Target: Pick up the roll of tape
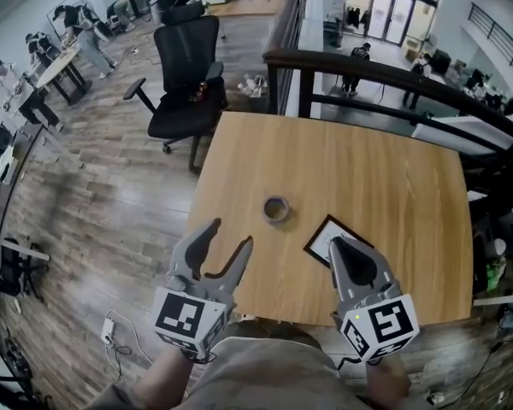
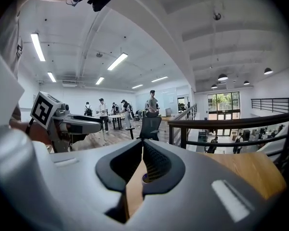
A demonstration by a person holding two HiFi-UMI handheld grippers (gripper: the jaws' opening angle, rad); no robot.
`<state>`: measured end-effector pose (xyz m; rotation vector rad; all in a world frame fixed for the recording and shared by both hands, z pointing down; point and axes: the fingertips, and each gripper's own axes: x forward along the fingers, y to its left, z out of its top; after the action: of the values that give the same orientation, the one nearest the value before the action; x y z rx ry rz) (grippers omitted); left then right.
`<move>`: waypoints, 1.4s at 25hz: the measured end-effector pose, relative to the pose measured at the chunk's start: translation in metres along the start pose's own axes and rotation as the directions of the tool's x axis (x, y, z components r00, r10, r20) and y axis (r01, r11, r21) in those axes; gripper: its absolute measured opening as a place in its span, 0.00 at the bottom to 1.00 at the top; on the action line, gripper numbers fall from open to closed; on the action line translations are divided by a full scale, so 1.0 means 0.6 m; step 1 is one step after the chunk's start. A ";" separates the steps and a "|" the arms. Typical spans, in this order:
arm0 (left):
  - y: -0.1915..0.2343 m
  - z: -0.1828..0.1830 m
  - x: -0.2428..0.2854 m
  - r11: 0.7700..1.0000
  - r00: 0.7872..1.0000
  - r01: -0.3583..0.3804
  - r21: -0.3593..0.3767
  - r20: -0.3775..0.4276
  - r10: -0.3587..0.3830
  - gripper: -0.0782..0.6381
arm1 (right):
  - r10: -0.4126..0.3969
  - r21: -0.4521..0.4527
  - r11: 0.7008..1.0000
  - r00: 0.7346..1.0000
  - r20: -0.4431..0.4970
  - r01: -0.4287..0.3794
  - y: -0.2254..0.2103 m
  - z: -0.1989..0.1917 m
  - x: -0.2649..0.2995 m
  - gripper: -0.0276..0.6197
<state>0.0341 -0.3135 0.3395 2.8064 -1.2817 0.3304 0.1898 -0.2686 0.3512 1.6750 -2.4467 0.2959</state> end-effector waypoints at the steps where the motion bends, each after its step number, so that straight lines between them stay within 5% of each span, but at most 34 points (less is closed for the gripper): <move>1: 0.003 0.002 0.003 1.000 1.000 0.002 -0.002 0.003 -0.002 0.43 | -0.004 -0.001 1.000 1.000 -0.002 0.004 -0.003 0.002 0.004 0.07; 11: 0.041 -0.008 0.040 0.998 0.999 0.048 -0.034 -0.007 -0.048 0.43 | -0.034 0.007 0.999 0.999 -0.012 0.034 0.001 0.007 0.040 0.07; 20: 0.063 -0.080 0.126 0.988 0.986 0.104 -0.115 -0.115 -0.117 0.43 | -0.061 0.015 0.998 0.995 -0.073 0.062 -0.023 -0.025 0.108 0.07; 35: 0.075 -0.289 0.288 0.963 0.897 0.154 -0.222 -0.376 -0.230 0.43 | -0.052 0.105 0.991 0.952 -0.303 0.087 -0.085 -0.191 0.226 0.07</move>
<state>0.0796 -0.4501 0.5424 2.5018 -0.8862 0.6904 0.1913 -0.3799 0.4990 1.6189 -2.1805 0.6457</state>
